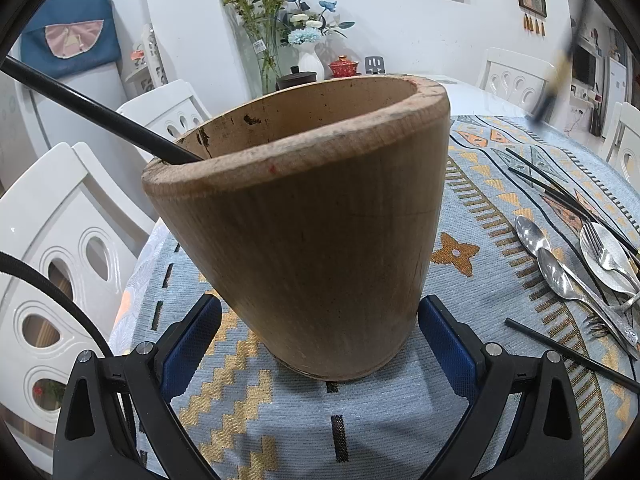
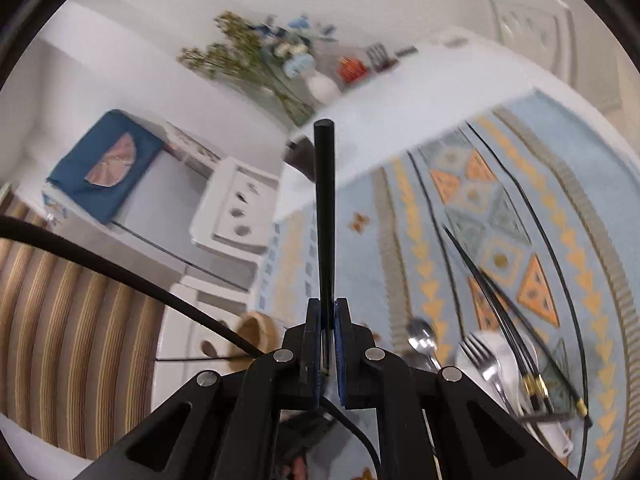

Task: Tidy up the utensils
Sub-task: 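Lift the second chopstick with the right gripper over the wooden cup, then release the second chopstick into the wooden cup with the right gripper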

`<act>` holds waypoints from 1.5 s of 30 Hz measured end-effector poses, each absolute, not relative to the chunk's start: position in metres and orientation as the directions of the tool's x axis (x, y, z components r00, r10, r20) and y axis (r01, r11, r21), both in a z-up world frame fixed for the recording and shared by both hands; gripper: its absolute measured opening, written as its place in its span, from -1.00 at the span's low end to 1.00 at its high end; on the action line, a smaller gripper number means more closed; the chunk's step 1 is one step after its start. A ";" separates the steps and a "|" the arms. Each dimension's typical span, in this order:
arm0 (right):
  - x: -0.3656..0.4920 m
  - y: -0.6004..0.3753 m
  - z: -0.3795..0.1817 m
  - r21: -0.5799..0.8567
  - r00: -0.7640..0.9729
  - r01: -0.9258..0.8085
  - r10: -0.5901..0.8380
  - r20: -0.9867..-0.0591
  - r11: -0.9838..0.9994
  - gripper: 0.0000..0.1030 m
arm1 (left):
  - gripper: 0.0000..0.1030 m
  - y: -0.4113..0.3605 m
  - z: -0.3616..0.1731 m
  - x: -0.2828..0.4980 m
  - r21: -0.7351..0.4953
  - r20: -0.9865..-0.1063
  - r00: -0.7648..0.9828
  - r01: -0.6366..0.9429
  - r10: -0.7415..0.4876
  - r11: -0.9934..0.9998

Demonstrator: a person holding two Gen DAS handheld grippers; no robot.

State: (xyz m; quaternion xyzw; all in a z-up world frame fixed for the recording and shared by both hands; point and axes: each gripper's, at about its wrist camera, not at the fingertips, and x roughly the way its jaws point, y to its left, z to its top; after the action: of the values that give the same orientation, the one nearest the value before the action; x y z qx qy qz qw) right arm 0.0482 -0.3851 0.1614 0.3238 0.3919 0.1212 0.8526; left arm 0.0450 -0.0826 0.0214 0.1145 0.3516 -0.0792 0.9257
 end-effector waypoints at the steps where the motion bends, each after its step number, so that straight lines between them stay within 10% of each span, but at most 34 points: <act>1: 0.049 -0.384 0.169 0.644 0.673 0.029 0.462 -0.578 0.764 -0.89 | 0.92 -0.083 0.021 0.045 0.157 -0.668 0.741 0.227 -0.066 0.961; 14: 0.079 -0.340 0.231 0.631 0.711 -0.156 0.530 -0.463 0.760 -0.89 | 0.92 -0.082 0.021 0.044 0.157 -0.666 0.743 0.226 -0.066 0.961; 45: 0.091 -0.227 0.203 0.256 0.646 -0.317 0.406 -0.646 0.913 -0.89 | 0.92 -0.082 0.022 0.044 0.156 -0.666 0.743 0.226 -0.067 0.962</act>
State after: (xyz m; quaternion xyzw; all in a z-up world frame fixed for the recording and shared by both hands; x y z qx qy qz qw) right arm 0.0912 -0.2274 0.2030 0.0601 0.3701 0.1996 0.9053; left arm 0.0445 -0.0815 0.0216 0.1139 0.3497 -0.0791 0.9266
